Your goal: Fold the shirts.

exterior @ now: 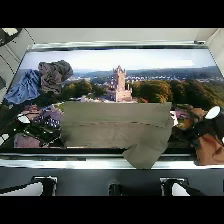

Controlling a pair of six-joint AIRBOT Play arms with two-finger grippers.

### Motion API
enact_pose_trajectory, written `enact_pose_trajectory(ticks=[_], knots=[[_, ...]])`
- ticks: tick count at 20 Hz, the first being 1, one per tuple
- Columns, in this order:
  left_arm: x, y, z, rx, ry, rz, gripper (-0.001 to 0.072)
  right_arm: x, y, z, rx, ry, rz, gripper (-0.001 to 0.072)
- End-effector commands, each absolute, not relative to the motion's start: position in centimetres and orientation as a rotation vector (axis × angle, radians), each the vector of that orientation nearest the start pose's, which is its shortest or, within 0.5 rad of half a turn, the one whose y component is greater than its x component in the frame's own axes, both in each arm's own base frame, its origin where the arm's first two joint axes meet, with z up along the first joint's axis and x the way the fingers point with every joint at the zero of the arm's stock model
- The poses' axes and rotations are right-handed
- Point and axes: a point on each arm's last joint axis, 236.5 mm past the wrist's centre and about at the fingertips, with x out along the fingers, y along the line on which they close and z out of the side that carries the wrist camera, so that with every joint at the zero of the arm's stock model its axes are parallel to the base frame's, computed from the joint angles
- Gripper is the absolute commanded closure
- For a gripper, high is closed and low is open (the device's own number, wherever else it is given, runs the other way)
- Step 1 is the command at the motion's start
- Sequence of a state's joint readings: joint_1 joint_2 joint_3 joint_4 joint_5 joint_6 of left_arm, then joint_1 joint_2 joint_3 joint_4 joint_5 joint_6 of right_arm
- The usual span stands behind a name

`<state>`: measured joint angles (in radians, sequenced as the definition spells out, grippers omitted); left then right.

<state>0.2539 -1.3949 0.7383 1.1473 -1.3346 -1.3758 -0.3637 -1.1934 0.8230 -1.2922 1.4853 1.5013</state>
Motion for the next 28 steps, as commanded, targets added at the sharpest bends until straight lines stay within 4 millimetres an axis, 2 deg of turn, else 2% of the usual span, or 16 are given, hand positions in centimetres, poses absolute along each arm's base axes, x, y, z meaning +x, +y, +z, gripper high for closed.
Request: enact_pose_trajectory(ticks=[1,2,6,7,9,10,12,14,17,19,21,23,26,28], knots=[[23.5,-3.3,-12.2,-0.556,1.771,-0.151,0.0673,19.2,2.2,-7.5,0.653,1.745,0.056,0.0203],[23.4,-3.4,-12.2,-0.558,1.777,-0.154,0.0673,19.0,2.9,-8.2,0.683,1.732,0.062,0.0213],[23.1,-3.5,-12.0,-0.56,1.791,-0.161,0.0673,17.6,3.3,-10.6,0.701,1.732,0.036,0.023],[23.1,-3.5,-12.0,-0.56,1.791,-0.161,0.0673,17.7,3.5,-11.0,0.708,1.719,0.035,0.0274],[23.1,-3.5,-12.0,-0.561,1.792,-0.161,0.0673,18.5,3.6,-11.4,0.728,1.677,0.028,0.0275],[23.0,-3.5,-12.0,-0.561,1.795,-0.163,0.0673,18.9,3.7,-11.4,0.737,1.659,0.028,0.0298],[23.0,-3.5,-12.0,-0.561,1.795,-0.163,0.0673,19.4,3.5,-11.6,0.735,1.636,0.016,0.0398],[22.9,-3.5,-12.0,-0.562,1.797,-0.164,0.0673,19.7,3.3,-11.7,0.732,1.624,0.009,0.0666],[23.0,-3.5,-11.9,-0.549,1.792,-0.18,0.0674,19.6,3.4,-11.5,0.708,1.622,0.039,0.0674],[24.0,-3.3,-11.0,-0.501,1.749,-0.225,0.0675,20.2,3.3,-10.7,0.677,1.602,0.074,0.0675],[26.3,-2.7,-8.8,-0.451,1.649,-0.237,0.0677,22.2,2.9,-8.4,0.644,1.541,0.109,0.0675],[28.8,-2.8,-5.9,-0.442,1.562,-0.252,0.068,25.1,2.8,-4.7,0.629,1.472,0.16,0.0676],[33.4,-2.5,-3.3,-0.412,1.443,-0.214,0.0682,32.0,1.6,-0.1,0.511,1.282,0.141,0.0677],[37.0,-2.1,-2.0,-0.412,1.379,-0.194,0.0682,36.2,0.7,1.0,0.47,1.226,0.118,0.0677]])
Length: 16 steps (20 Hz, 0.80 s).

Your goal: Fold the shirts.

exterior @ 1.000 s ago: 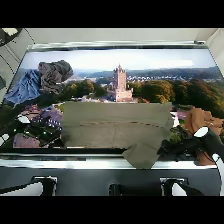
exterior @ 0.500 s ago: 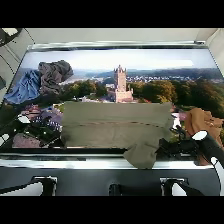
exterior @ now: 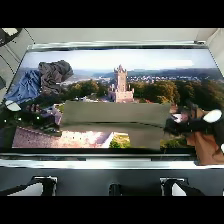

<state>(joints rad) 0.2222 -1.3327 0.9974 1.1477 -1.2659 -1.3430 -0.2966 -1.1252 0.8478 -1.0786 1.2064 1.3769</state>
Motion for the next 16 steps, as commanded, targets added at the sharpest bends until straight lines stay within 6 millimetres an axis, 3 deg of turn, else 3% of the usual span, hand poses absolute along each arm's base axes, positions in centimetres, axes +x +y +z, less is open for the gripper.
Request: enact_pose_trajectory(ticks=[1,4,7,10,14,15,16], knots=[[38.6,-1.9,-1.6,-0.418,1.365,-0.187,0.0682,37.9,0.4,0.8,0.472,1.23,0.113,0.0677],[43.0,-1.7,-1.8,-0.437,1.361,-0.179,0.0681,43.2,0.4,-0.1,0.513,1.234,0.126,0.0676],[46.2,-2.0,-3.4,-0.458,1.387,-0.173,0.068,46.9,1.0,-2.3,0.528,1.249,0.127,0.0675],[47.3,-2.1,-5.9,-0.482,1.436,-0.163,0.0678,47.4,1.2,-4.6,0.544,1.293,0.109,0.0673],[46.4,-2.7,-9.1,-0.495,1.521,-0.168,0.0675,47.7,1.1,-5.0,0.547,1.287,0.104,0.0672],[46.4,-2.8,-9.2,-0.493,1.524,-0.17,0.0637,47.7,1.4,-4.8,0.561,1.284,0.11,0.067],[46.4,-2.8,-9.0,-0.491,1.52,-0.172,0.0423,47.8,1.9,-4.4,0.583,1.281,0.125,0.0606]])
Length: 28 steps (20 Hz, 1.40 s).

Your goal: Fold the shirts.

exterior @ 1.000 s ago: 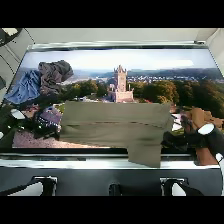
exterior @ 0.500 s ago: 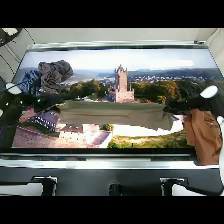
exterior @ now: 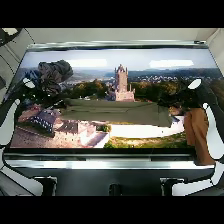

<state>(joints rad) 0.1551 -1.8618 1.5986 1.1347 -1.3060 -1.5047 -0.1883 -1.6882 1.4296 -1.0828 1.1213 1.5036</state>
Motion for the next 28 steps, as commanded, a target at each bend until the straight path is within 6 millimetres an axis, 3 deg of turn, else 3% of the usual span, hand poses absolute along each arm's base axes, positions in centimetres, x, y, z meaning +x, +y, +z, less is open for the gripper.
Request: enact_pose_trajectory(ticks=[1,2,3,5,7,10,15,18,21,23,25,27,28], knots=[[46.4,-2.7,-8.4,-0.49,1.524,-0.178,0.0158,47.5,2.1,-3.8,0.597,1.284,0.136,0.0396],[46.5,-2.3,-7.4,-0.487,1.52,-0.183,0.0072,46.8,1.8,-2.9,0.579,1.299,0.15,0.0115],[46.7,-1.9,-6.1,-0.483,1.502,-0.186,0.0074,46.0,0.9,-2.0,0.542,1.317,0.162,0.0054],[47.6,-0.8,-2.7,-0.474,1.421,-0.178,0.0089,44.2,-3.4,-1.7,0.52,1.358,0.086,0.0033],[48.1,-0.4,0.9,-0.454,1.334,-0.176,0.0093,42.2,-7.0,-2.6,0.577,1.411,0.01,0.0028],[47.8,-1.2,5.0,-0.419,1.256,-0.194,0.0097,40.3,-8.7,-4.8,0.66,1.497,0.008,-0.0004],[46.8,-4.0,10.2,-0.352,1.16,-0.253,0.0097,40.9,-6.7,-8.8,0.769,1.542,0.129,-0.0008],[46.3,-5.7,11.7,-0.324,1.137,-0.286,0.0098,40.9,-5.2,-10.9,0.865,1.582,0.17,-0.0008],[45.9,-7.6,12.1,-0.299,1.134,-0.323,0.0098,41.8,-2.4,-10.4,0.987,1.561,0.289,-0.0003],[45.7,-9.1,12.1,-0.281,1.14,-0.352,0.0098,42.0,-0.6,-9.5,0.968,1.553,0.375,0.0016],[45.3,-10.9,12.1,-0.259,1.147,-0.386,0.0098,41.9,1.1,-9.4,0.916,1.577,0.401,0.0071],[44.8,-12.8,12.1,-0.235,1.154,-0.423,0.0098,41.9,3.0,-9.4,0.859,1.599,0.428,0.0236],[44.5,-13.7,12.0,-0.223,1.158,-0.442,0.0098,41.7,3.8,-9.2,0.824,1.609,0.436,0.039]])
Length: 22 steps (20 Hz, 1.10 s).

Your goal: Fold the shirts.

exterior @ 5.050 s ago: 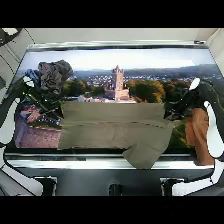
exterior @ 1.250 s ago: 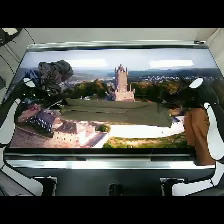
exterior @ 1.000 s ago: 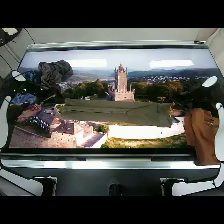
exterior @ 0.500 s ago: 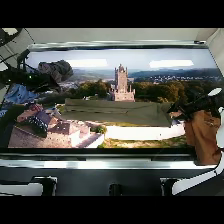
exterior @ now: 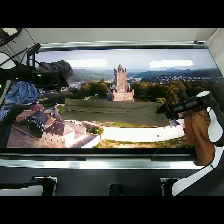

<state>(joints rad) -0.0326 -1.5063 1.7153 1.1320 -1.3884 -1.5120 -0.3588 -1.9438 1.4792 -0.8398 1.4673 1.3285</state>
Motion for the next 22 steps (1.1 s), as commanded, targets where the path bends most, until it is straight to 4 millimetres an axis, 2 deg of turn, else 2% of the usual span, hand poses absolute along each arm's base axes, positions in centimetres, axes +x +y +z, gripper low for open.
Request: enact_pose_trajectory(ticks=[1,2,4,5,6,7,10,13,14,16,19,22], knots=[[44.2,-14.6,12.0,-0.212,1.161,-0.459,0.0098,41.6,4.3,-9.0,0.776,1.614,0.437,0.0589],[44.0,-15.6,11.8,-0.201,1.163,-0.477,0.0098,41.6,4.4,-8.4,0.717,1.606,0.43,0.0656],[43.7,-17.8,10.8,-0.186,1.163,-0.508,0.011,42.2,3.7,-6.5,0.579,1.544,0.389,0.0671],[43.4,-19.4,9.8,-0.176,1.17,-0.527,0.0218,42.6,3.4,-4.8,0.513,1.5,0.366,0.0671],[42.9,-21.0,8.3,-0.165,1.185,-0.547,0.0504,42.8,3.4,-2.6,0.48,1.457,0.343,0.0672],[42.3,-22.9,6.8,-0.159,1.2,-0.57,0.0612,42.8,3.5,-0.5,0.476,1.42,0.322,0.0672],[40.0,-30.0,2.4,-0.23,1.257,-0.674,0.0613,41.2,5.2,5.7,0.438,1.339,0.312,0.0672],[38.7,-37.1,-0.3,-0.421,1.318,-0.762,0.0618,38.0,5.8,9.6,0.355,1.333,0.277,0.0672],[38.3,-38.9,-0.7,-0.479,1.341,-0.788,0.0656,36.7,6.0,10.8,0.339,1.334,0.271,0.0672],[37.7,-41.3,-1.6,-0.506,1.362,-0.83,0.0673,34.6,6.0,13.2,0.34,1.316,0.253,0.0672],[36.9,-43.8,-3.2,-0.504,1.395,-0.86,0.0674,31.8,5.9,16.1,0.343,1.276,0.225,0.0672],[34.7,-47.3,-3.6,-0.594,1.445,-0.906,0.0674,29.2,6.1,18.1,0.364,1.268,0.206,0.0672]])
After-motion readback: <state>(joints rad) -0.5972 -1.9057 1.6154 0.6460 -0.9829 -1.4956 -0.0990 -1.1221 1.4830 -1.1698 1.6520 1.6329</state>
